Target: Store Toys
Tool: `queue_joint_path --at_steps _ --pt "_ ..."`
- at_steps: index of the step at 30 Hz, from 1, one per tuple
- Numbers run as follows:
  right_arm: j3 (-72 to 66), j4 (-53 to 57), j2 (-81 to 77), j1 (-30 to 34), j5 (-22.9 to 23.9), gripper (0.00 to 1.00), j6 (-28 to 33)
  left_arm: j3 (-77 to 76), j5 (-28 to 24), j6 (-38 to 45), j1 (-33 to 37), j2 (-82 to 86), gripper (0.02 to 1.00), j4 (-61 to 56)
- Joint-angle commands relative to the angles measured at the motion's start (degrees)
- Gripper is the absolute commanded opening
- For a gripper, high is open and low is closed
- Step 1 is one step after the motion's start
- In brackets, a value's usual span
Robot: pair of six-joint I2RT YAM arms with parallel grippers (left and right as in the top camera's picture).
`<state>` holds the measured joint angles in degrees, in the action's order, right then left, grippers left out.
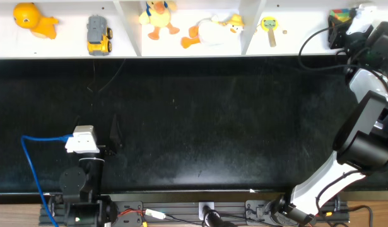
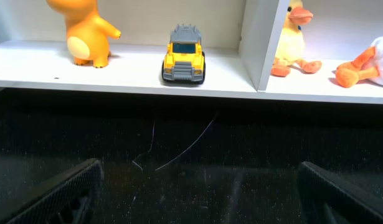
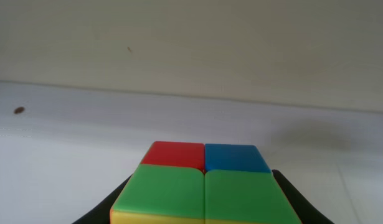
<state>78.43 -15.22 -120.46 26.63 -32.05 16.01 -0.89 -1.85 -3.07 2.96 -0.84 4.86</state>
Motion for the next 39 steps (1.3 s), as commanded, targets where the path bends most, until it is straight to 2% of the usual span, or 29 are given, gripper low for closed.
queue_joint_path --at_steps 1,5,7,9,11,15,19,24,29,33,39 --pt "-1.5 4.5 -1.5 0.0 -1.1 0.415 -4.5 0.4 0.5 -0.9 -0.4 0.7 0.998 -0.1" --pt "-1.5 7.8 -1.4 0.1 0.2 0.649 -4.5 0.4 0.5 -0.9 -0.4 0.7 0.996 -0.1" --pt "-1.5 8.7 -1.3 0.1 0.4 0.844 -4.5 0.4 0.5 -0.9 -0.4 0.7 0.998 -0.1" --pt "-1.5 9.4 -0.8 0.1 0.5 0.882 -4.5 0.4 0.5 -0.9 -0.4 0.7 0.998 -0.1" --pt "-1.5 9.9 0.1 0.1 0.6 0.998 -4.9 0.4 0.5 -0.9 -0.4 0.7 0.996 -0.1" --pt "-1.5 12.4 3.5 0.1 3.3 0.998 -4.9 0.4 0.5 -0.9 -0.4 0.7 0.998 -0.1" --pt "-1.5 18.0 9.2 0.1 8.4 0.996 -5.0 0.4 0.5 -0.9 -0.4 0.7 0.998 -0.1" --pt "-1.5 28.2 16.5 0.0 17.2 0.996 -9.3 0.4 0.5 -0.9 -0.4 0.7 0.998 -0.1" --pt "-1.5 39.8 23.0 0.0 22.1 0.993 -11.9 0.4 0.5 -0.9 -0.4 0.7 0.996 -0.1" --pt "-1.5 49.5 27.2 0.0 22.9 0.996 -13.5 0.4 0.5 -0.9 -0.4 0.7 0.998 -0.1" --pt "-1.5 66.2 32.5 -0.2 22.8 0.996 -19.8 0.4 0.5 -0.9 -0.4 0.7 0.998 -0.1"
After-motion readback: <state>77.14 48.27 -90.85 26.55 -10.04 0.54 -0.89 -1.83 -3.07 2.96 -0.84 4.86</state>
